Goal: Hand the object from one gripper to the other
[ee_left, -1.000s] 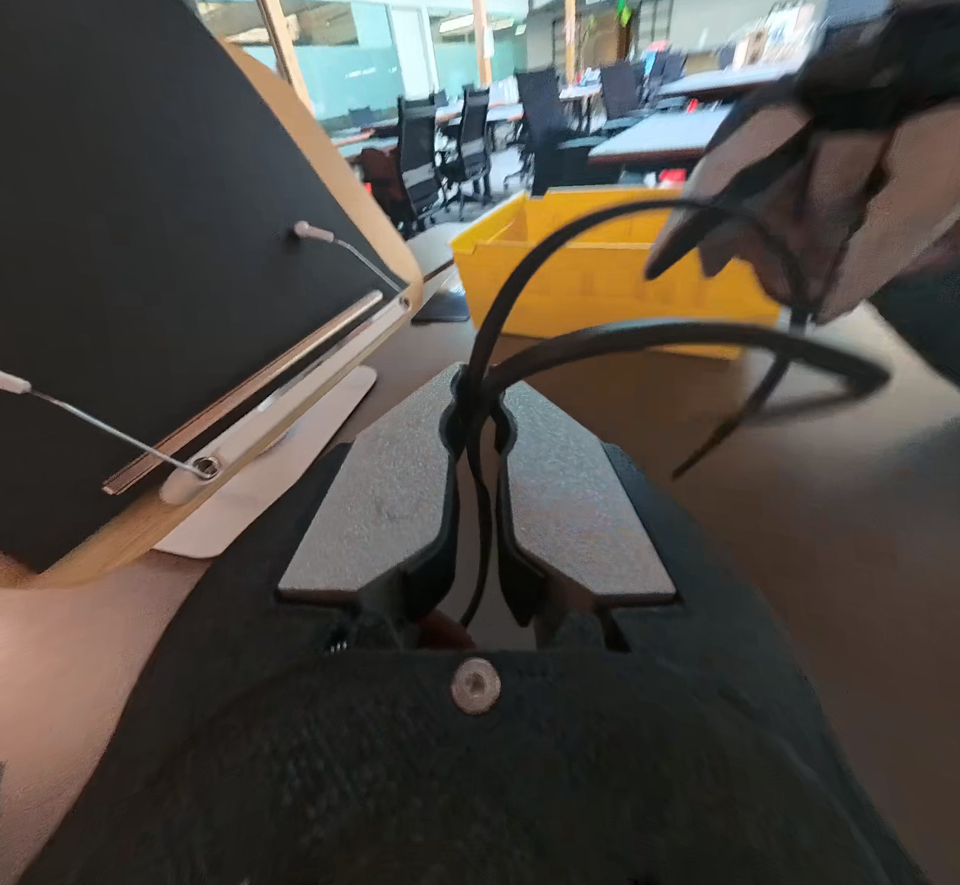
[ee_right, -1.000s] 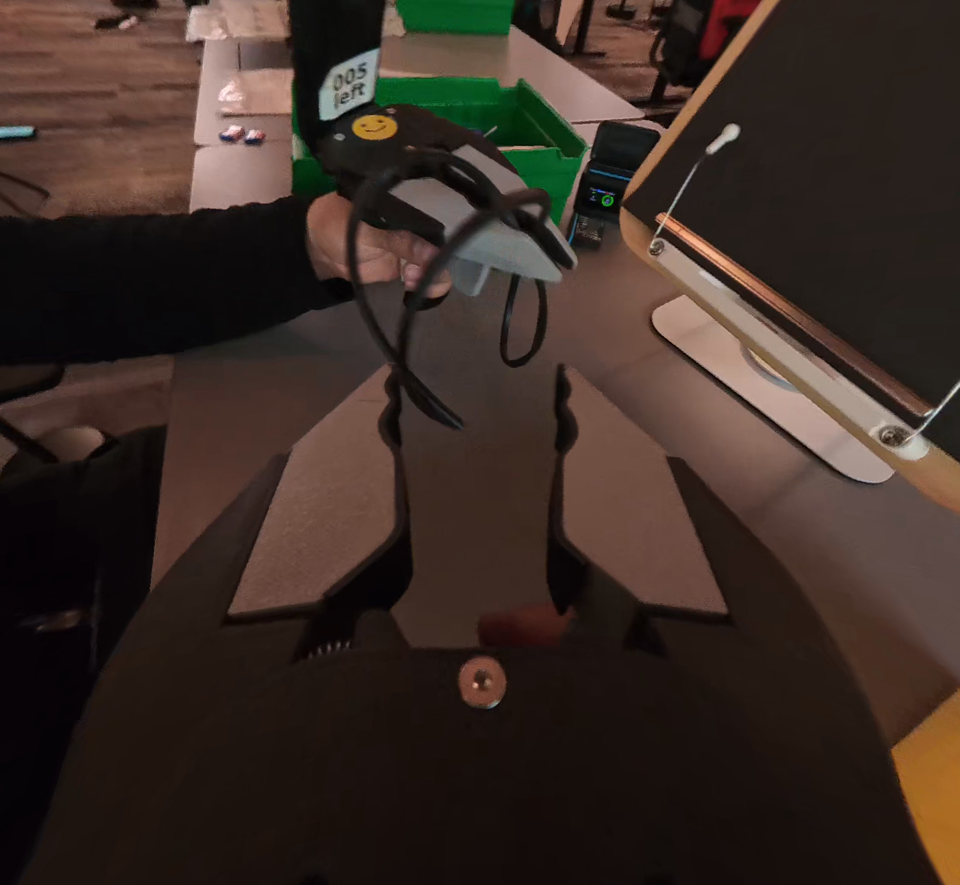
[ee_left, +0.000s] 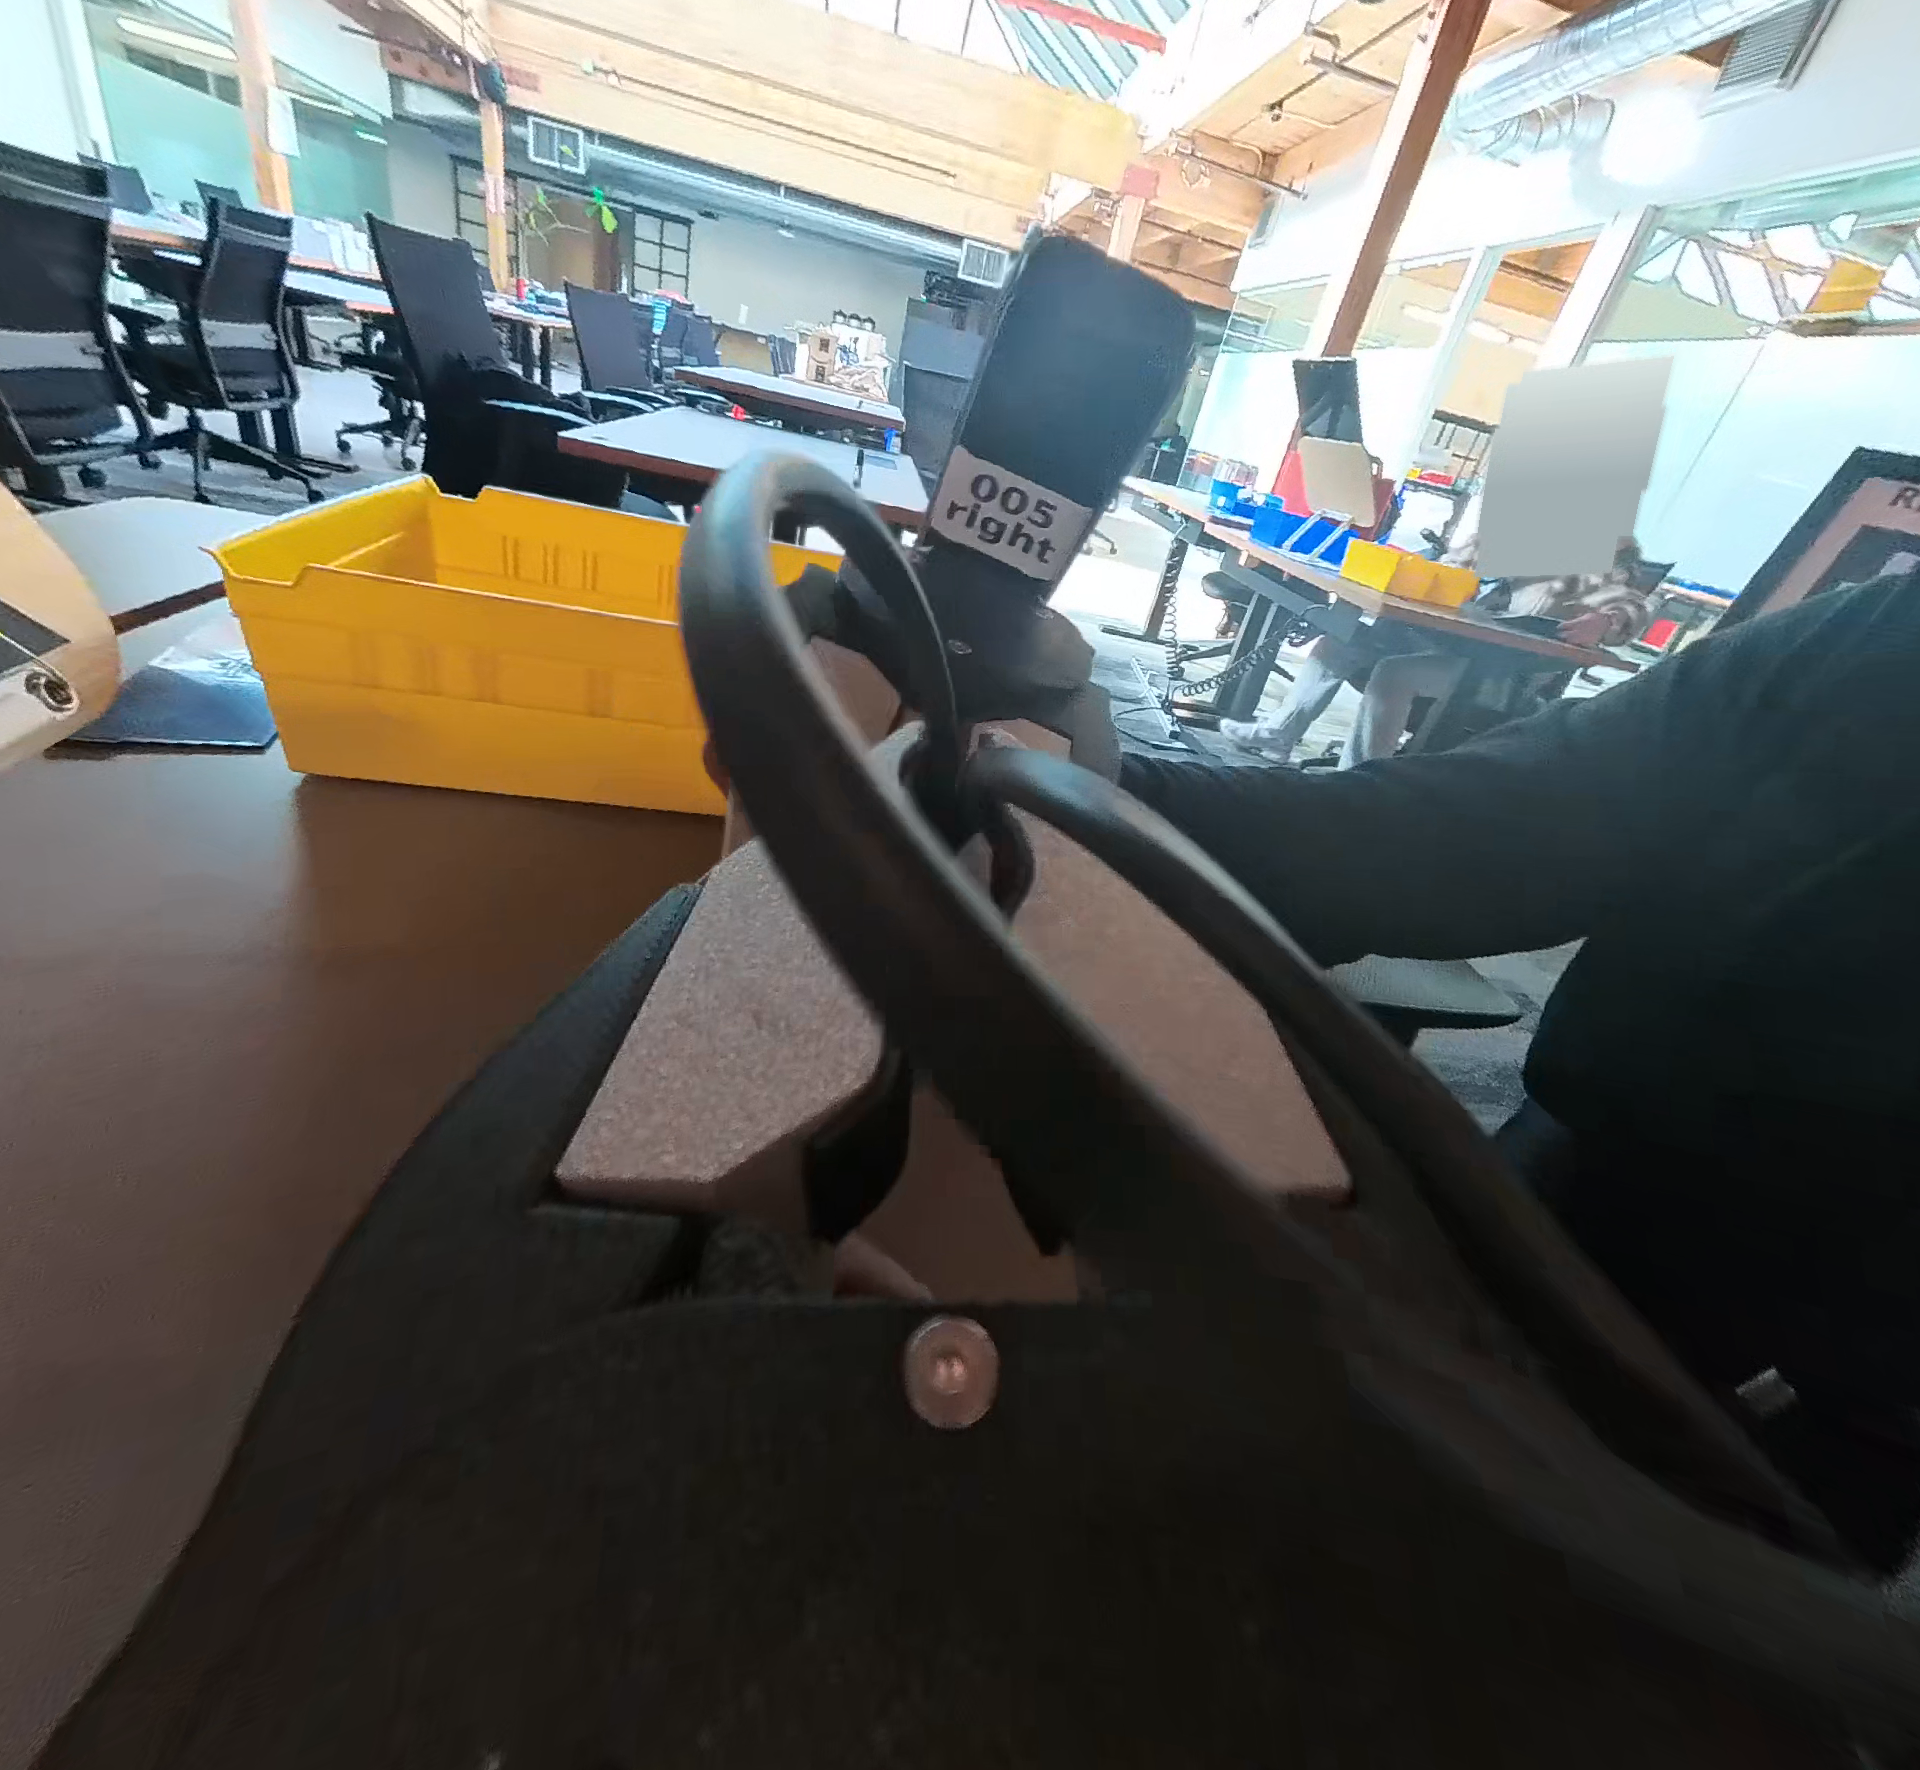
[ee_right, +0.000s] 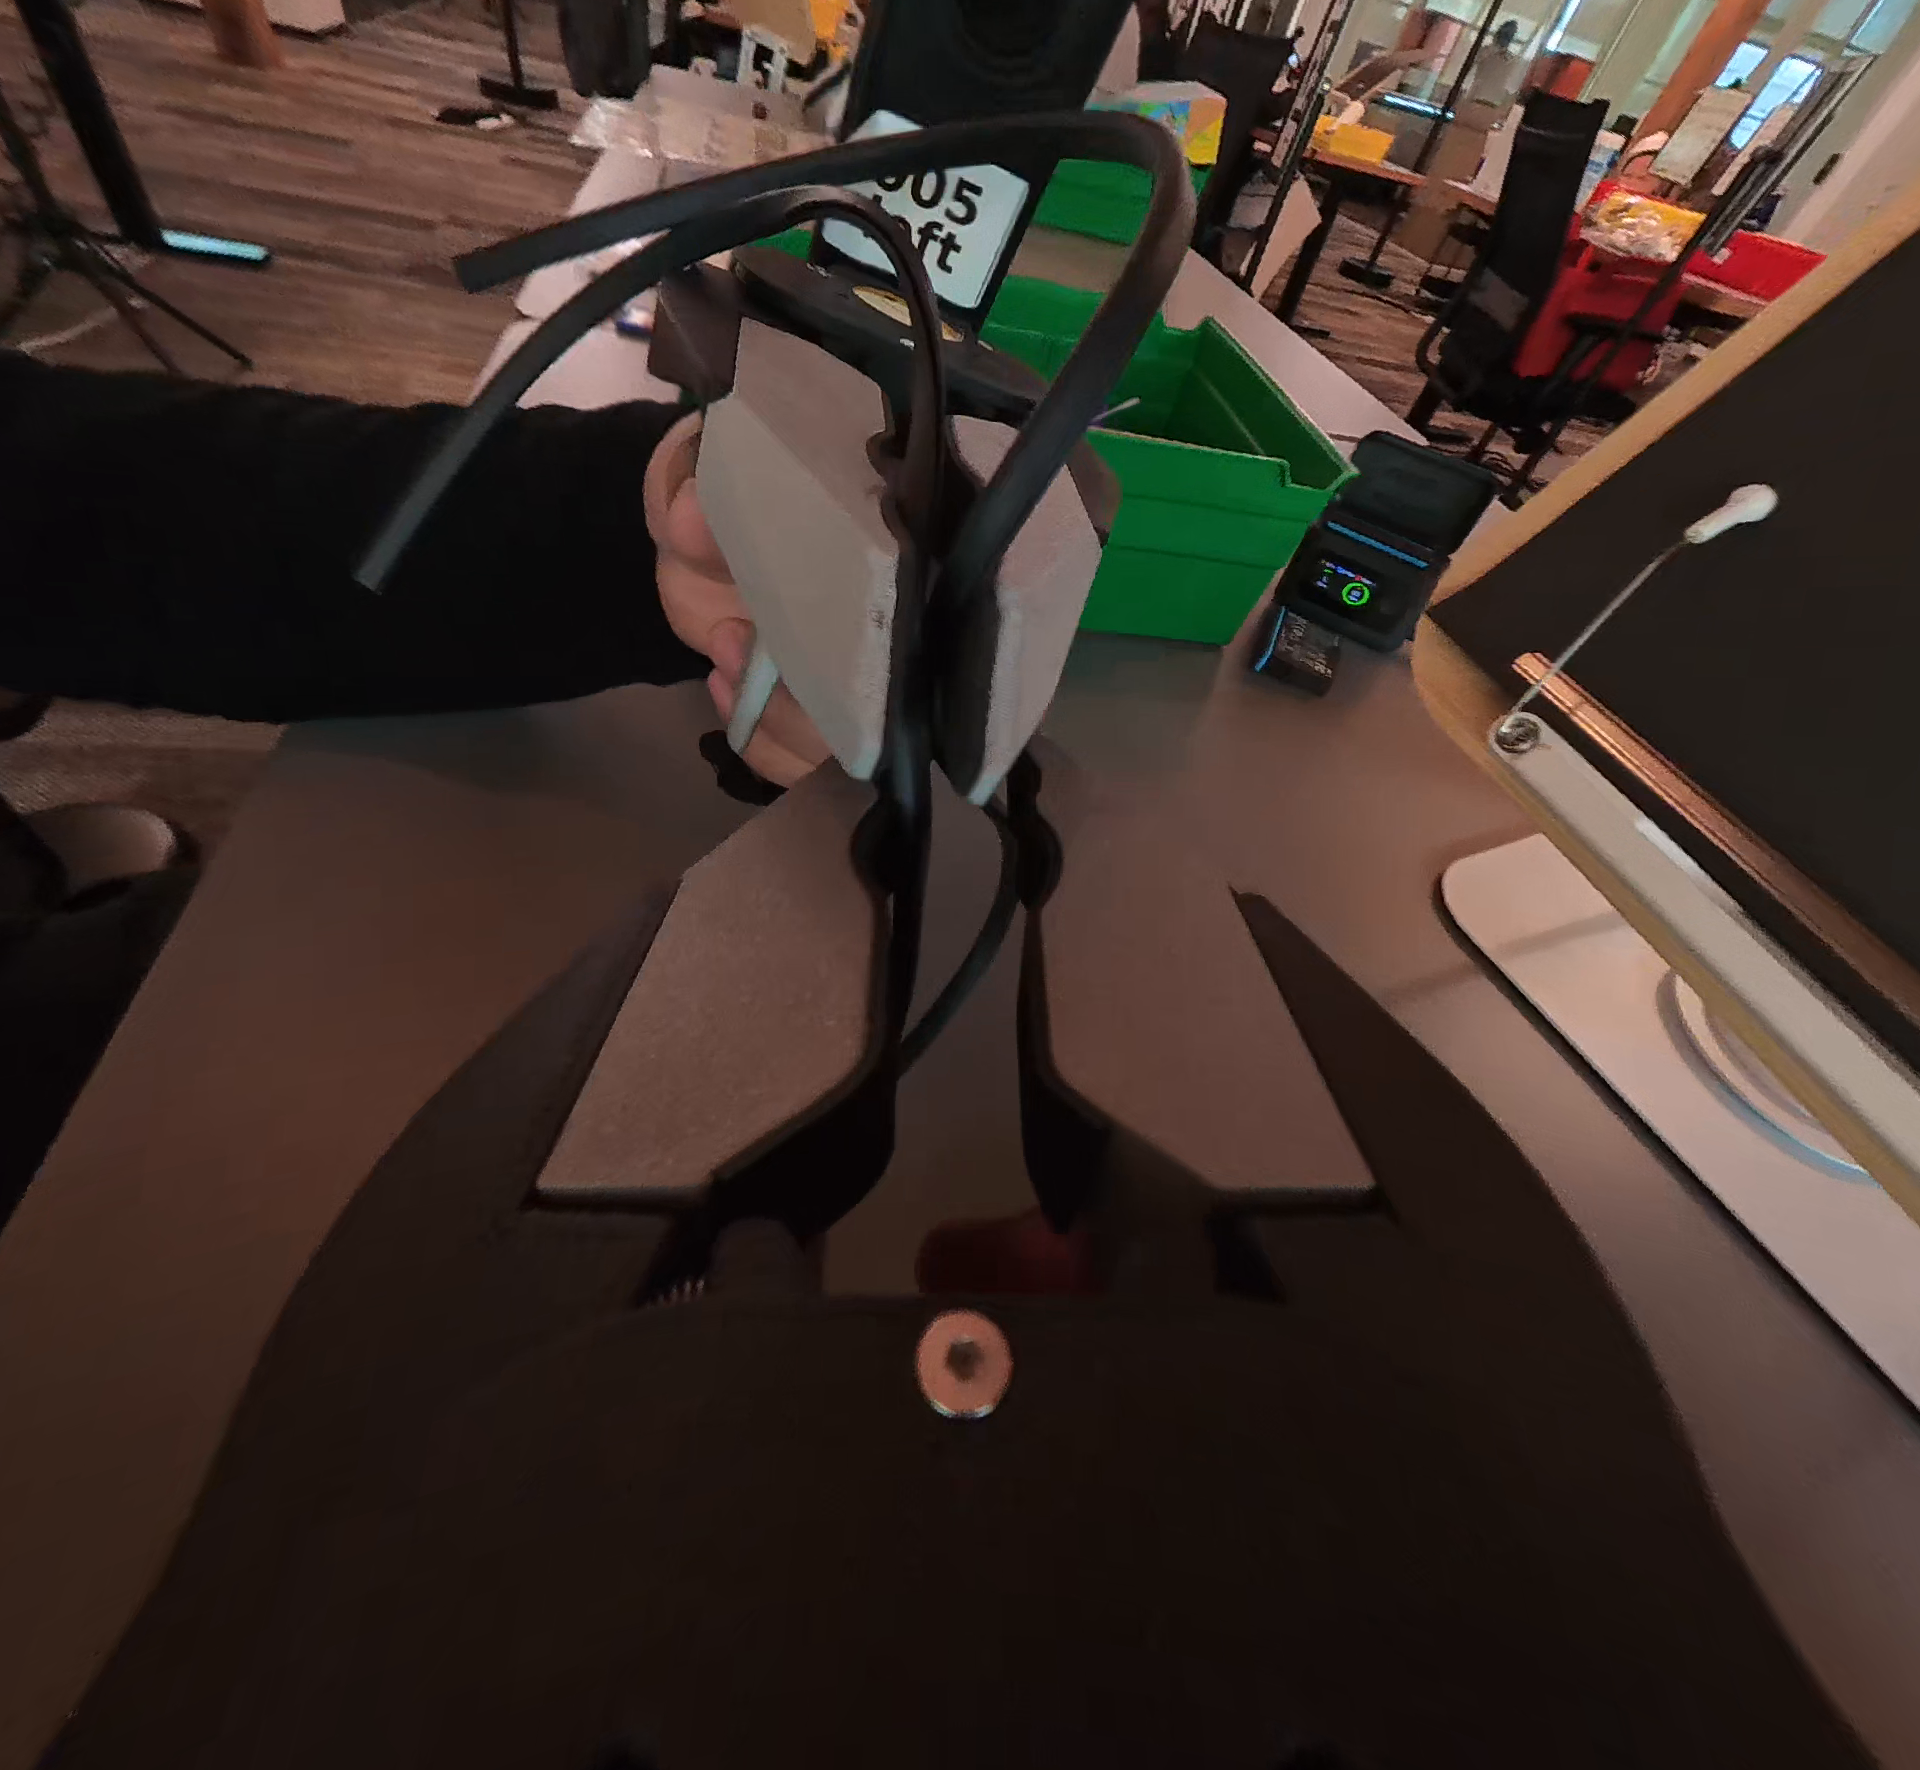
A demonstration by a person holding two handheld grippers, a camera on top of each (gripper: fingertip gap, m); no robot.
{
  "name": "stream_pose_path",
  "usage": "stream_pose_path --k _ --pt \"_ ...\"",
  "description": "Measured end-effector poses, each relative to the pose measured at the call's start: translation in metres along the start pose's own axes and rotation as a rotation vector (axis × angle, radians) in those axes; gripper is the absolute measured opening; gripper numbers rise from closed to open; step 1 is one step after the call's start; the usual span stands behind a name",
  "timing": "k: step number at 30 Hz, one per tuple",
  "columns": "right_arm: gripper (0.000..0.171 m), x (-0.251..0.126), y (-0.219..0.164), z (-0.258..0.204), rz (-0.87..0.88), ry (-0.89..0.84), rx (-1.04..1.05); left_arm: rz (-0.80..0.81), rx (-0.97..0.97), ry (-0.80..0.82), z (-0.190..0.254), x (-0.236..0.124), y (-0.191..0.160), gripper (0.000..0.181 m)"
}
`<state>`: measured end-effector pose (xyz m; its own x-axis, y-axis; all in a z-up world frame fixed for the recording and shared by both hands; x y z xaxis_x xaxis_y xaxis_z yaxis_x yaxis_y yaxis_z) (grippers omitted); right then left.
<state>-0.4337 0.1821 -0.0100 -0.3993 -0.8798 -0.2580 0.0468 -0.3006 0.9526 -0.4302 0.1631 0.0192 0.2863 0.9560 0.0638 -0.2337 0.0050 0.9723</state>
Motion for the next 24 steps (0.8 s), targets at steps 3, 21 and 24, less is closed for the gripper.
stream_pose_path --k 3,21,24 --pt "0.016 -0.004 -0.003 0.001 -0.057 -0.056 0.011 -0.017 0.057 0.051 -0.002 0.004 -0.004 0.006" --pt "0.001 -0.159 0.066 0.043 -0.086 -0.646 0.049 -0.103 0.109 0.542 -0.071 -0.015 -0.014 0.052" --pt "0.001 -0.229 0.095 0.062 -0.095 -0.899 -0.011 -0.115 0.105 0.638 -0.084 -0.02 -0.016 0.053"
Point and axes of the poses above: each gripper's, where its closed fingertips meet, x out along the fingers, y out of its top, z = x × y across the jaws, the point moved 4 cm from there along -x, back along the fingers, and after that the axes turned 9 degrees about y, right-handed, at the moved point
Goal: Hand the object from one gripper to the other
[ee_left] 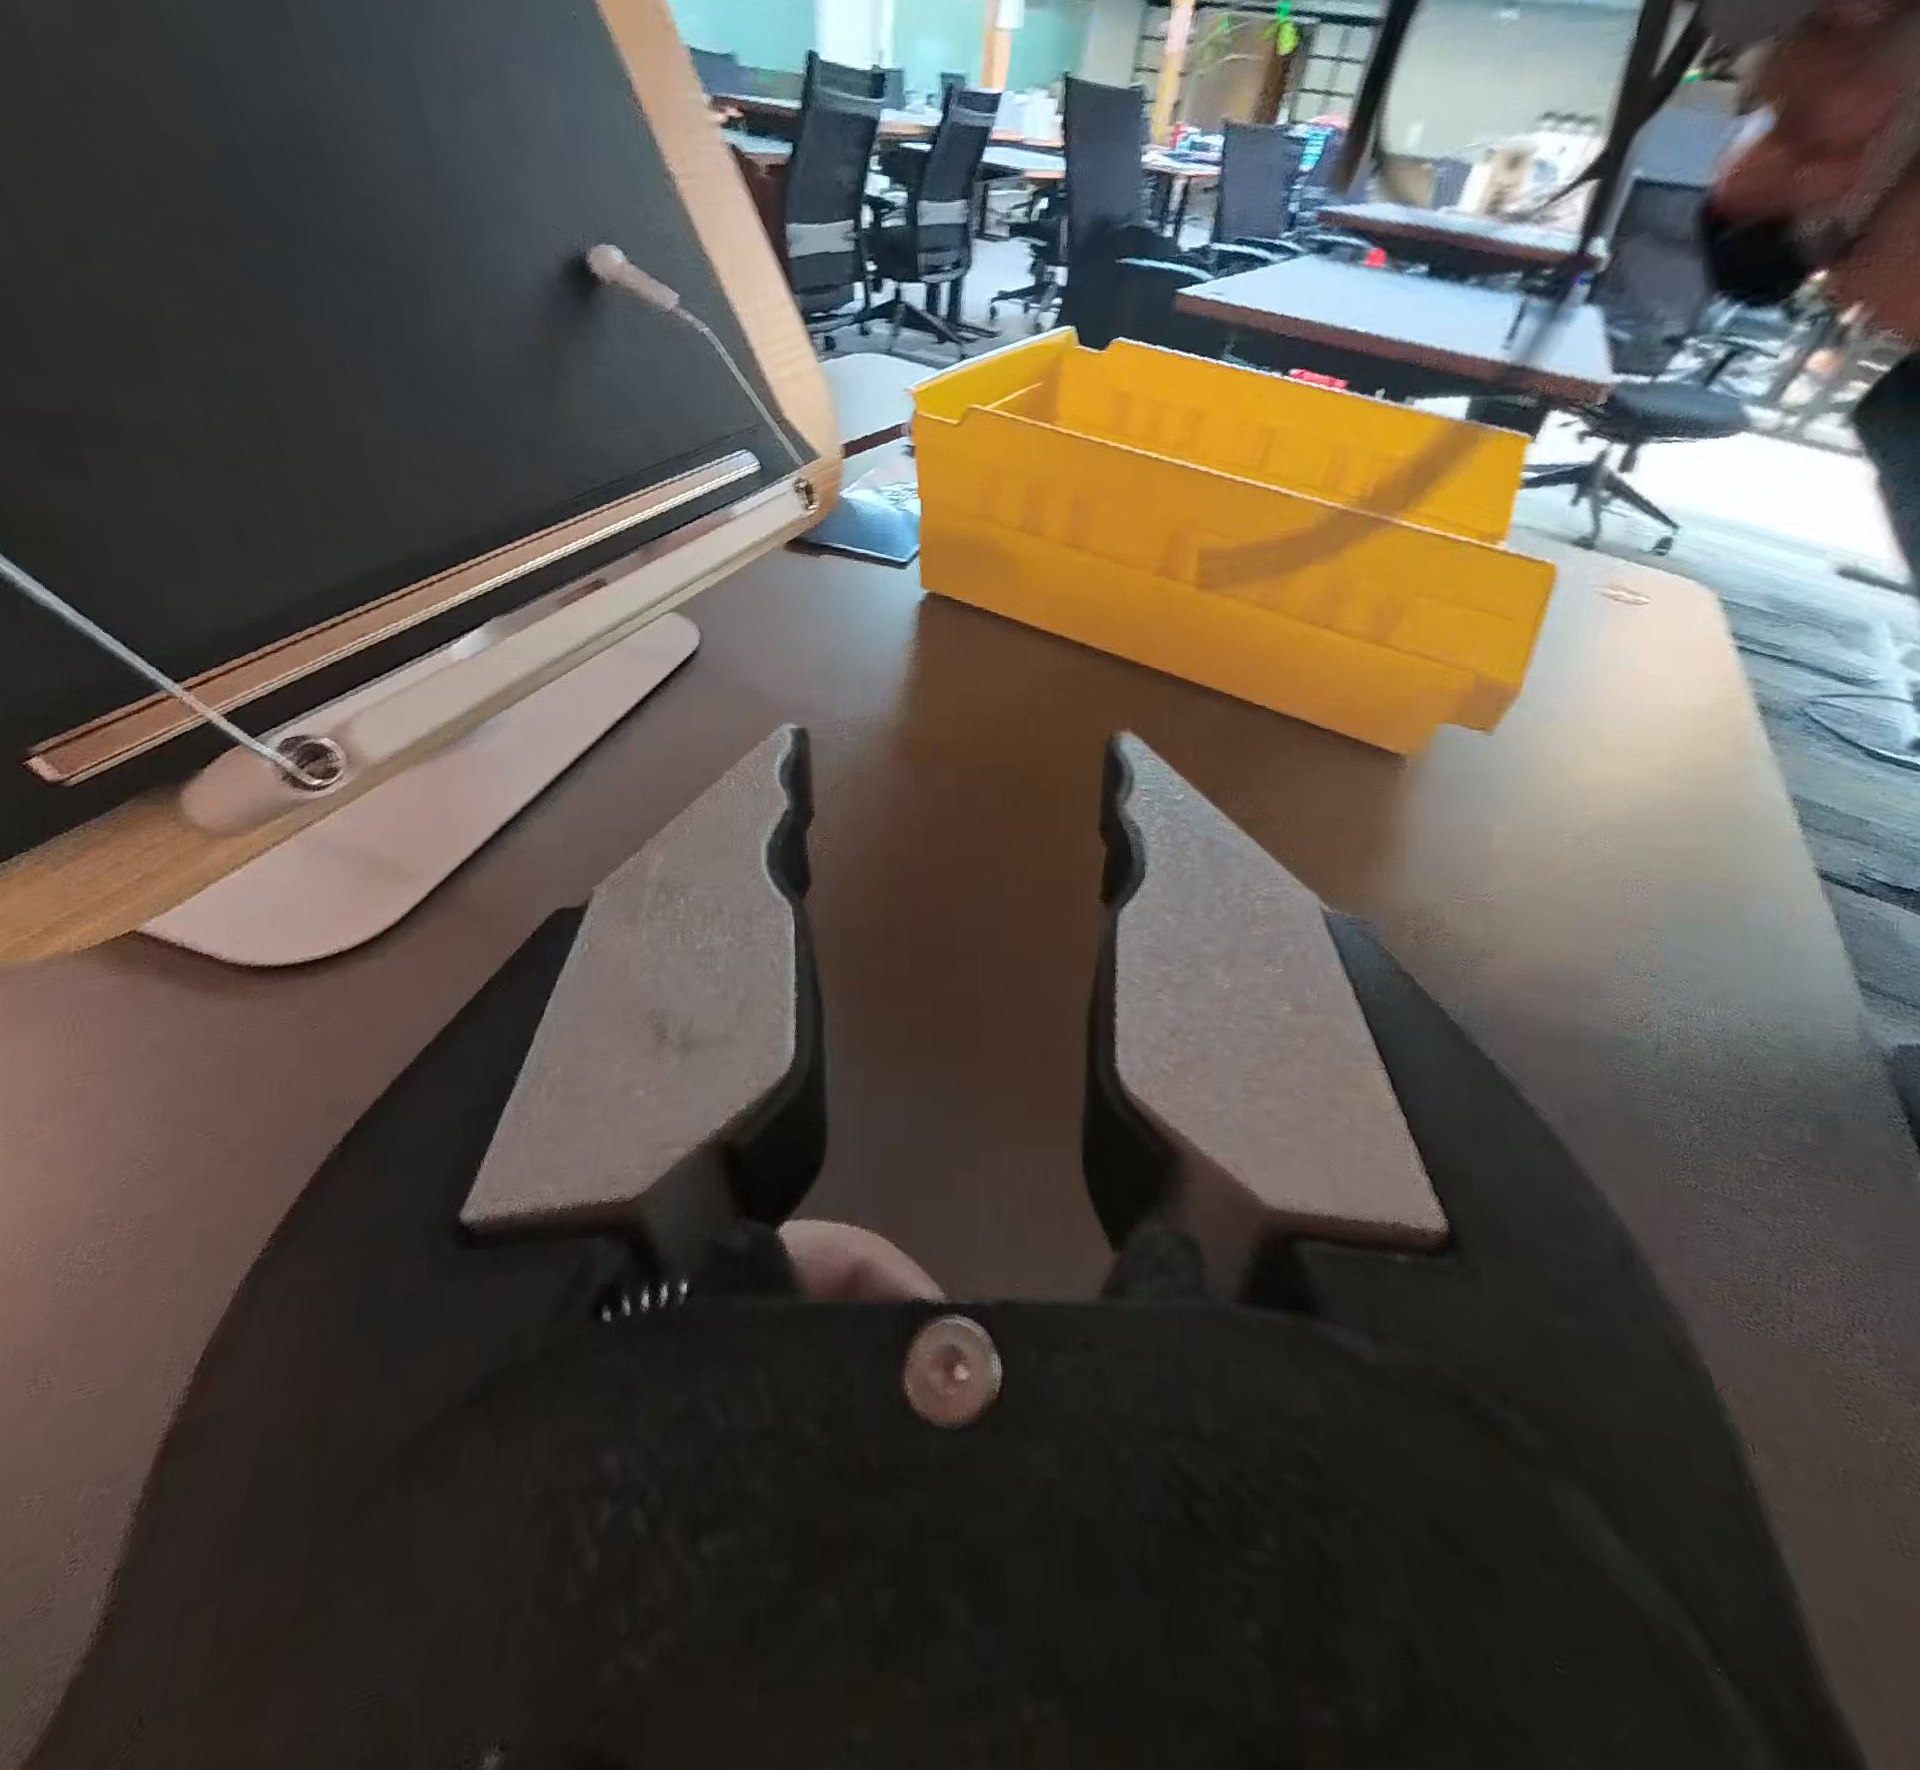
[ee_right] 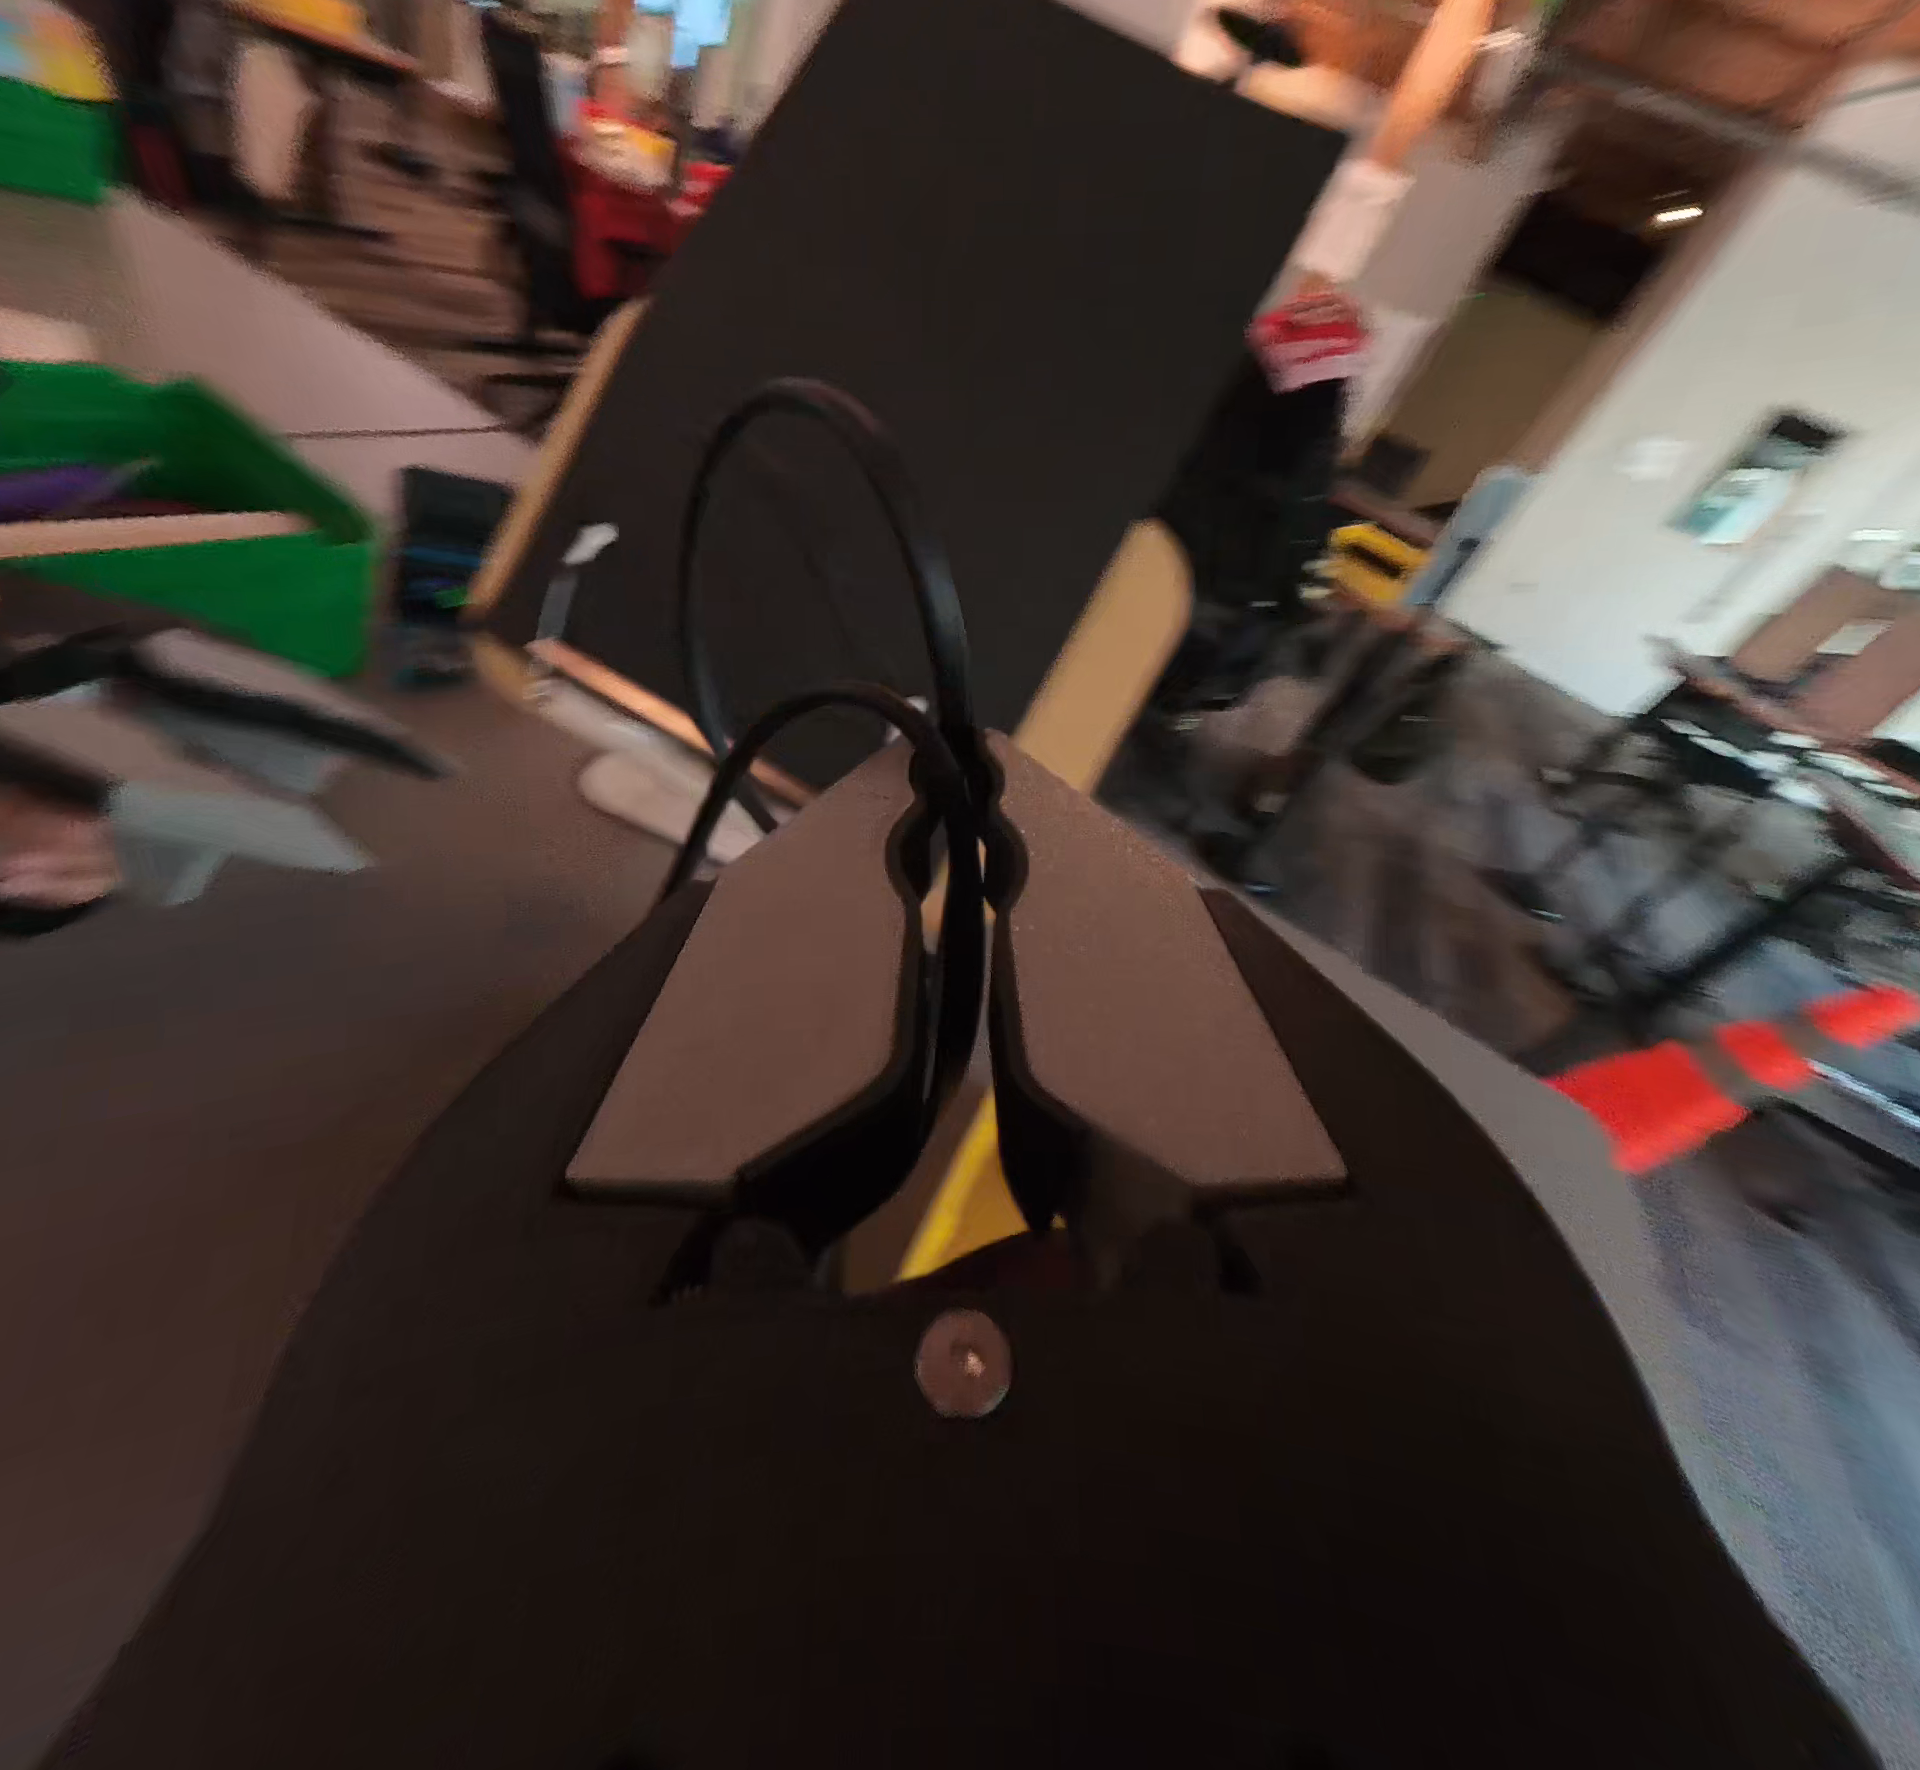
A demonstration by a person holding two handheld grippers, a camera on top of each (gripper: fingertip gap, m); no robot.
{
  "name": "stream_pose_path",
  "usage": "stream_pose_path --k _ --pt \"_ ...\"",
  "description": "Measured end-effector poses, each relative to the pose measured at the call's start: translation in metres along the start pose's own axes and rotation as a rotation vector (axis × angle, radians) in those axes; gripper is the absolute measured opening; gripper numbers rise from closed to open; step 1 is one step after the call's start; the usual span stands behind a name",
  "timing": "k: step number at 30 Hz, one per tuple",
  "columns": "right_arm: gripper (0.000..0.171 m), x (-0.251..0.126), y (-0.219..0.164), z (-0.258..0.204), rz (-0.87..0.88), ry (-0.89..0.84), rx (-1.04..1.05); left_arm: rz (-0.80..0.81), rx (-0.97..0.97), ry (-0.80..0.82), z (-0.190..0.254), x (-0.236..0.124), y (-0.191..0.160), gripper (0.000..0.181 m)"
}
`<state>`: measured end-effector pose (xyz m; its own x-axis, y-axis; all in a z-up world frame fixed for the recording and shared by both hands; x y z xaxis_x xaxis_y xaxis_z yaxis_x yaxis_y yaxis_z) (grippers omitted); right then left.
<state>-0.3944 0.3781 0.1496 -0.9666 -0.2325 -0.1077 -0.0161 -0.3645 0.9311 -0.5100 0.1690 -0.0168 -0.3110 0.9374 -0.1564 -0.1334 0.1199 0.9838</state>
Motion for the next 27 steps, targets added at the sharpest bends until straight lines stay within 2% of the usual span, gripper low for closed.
stream_pose_path --k 2,5,7,9,11,12,13,15,18,23,25,27 --pt "0.001 -0.015 0.008 0.038 -0.02 -0.122 -0.038 -0.009 -0.016 0.03 -0.005 0.001 -0.002 0.048" --pt "0.001 -0.025 -0.002 0.091 -0.193 -0.309 -0.16 -0.035 -0.022 0.035 -0.007 0.003 -0.007 0.044" --pt "0.001 -0.025 -0.015 0.111 -0.279 -0.344 -0.186 -0.06 -0.004 0.058 -0.01 0.005 -0.012 0.043" --pt "0.001 -0.015 -0.049 0.114 -0.431 -0.29 -0.131 -0.092 0.02 0.076 -0.011 0.007 -0.017 0.044" --pt "0.005 -0.01 -0.109 0.11 -0.714 -0.259 -0.027 -0.108 0.034 0.081 -0.01 0.009 -0.02 0.044" --pt "0.022 -0.01 -0.138 0.106 -0.852 -0.247 0.012 -0.109 0.037 0.084 -0.009 0.01 -0.02 0.046" --pt "0.028 -0.009 -0.16 0.102 -0.956 -0.234 0.021 -0.109 0.04 0.087 -0.009 0.01 -0.02 0.048" --pt "0.041 -0.008 -0.174 0.096 -1.025 -0.228 -0.021 -0.105 0.043 0.093 -0.009 0.01 -0.02 0.05" --pt "0.051 0.006 -0.14 0.076 -0.867 -0.185 0.026 -0.089 0.047 0.132 -0.013 0.009 -0.017 0.052" --pt "0.088 0.043 -0.061 -0.001 -0.474 0.101 0.236 -0.061 0.039 0.19 -0.021 0.01 -0.015 0.052" --pt "0.087 0.061 -0.044 -0.047 -0.307 0.269 0.308 -0.058 0.046 0.206 -0.022 0.011 -0.016 0.054" --pt "0.079 0.082 -0.045 -0.082 -0.178 0.355 0.367 -0.046 0.059 0.217 -0.023 0.011 -0.015 0.056"
Point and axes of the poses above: each gripper's, where its closed fingertips meet, x out along the fingers, y out of its top, z = x × y across the jaws, the point moved 4 cm from there along -x, back along the fingers, and after that the axes turned 9 degrees about y, right-handed, at the moved point
